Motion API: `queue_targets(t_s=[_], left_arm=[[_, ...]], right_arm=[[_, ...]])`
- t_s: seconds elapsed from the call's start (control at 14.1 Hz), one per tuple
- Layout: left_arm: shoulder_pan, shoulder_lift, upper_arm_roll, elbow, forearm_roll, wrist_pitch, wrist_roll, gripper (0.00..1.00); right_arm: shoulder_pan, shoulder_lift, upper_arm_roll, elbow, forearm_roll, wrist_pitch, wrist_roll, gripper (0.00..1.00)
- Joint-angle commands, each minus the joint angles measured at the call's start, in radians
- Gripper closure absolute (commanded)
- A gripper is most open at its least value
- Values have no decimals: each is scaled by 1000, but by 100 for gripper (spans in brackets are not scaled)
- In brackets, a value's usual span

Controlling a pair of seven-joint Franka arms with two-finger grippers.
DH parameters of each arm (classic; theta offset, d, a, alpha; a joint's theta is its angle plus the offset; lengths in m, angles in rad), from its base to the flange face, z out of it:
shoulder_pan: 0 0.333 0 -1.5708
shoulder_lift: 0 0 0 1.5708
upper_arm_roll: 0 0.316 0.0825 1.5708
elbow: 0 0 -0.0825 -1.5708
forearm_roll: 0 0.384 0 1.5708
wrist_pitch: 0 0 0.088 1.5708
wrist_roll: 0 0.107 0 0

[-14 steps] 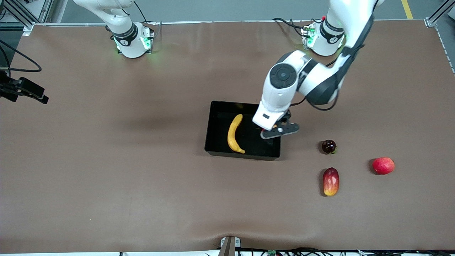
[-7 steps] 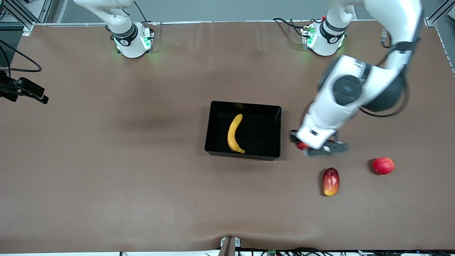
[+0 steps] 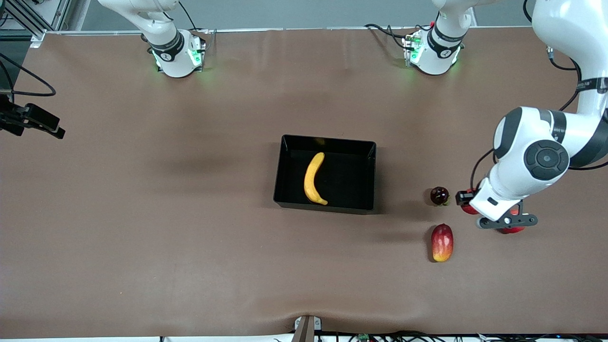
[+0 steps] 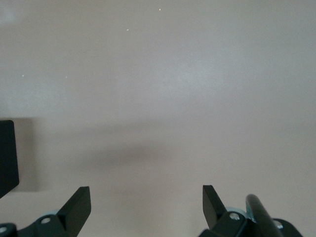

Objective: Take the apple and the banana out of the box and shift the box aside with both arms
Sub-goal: 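Carry the apple out and set it beside the large red apple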

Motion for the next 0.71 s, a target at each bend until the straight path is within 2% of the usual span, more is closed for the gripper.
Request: queue_targets(t_s=[0.0,0.14,0.64], left_arm=[[71,-4,-14,-107,55,152,27,100],[132,48,-15,-128,75,221,53,100],[203,164,-17,-122,62,312,101,100]], right_arm=[[-20,5,13,8,8,-5,-7,0],[-20,5,13,8,8,-5,-7,0],[-20,5,13,8,8,-5,-7,0]])
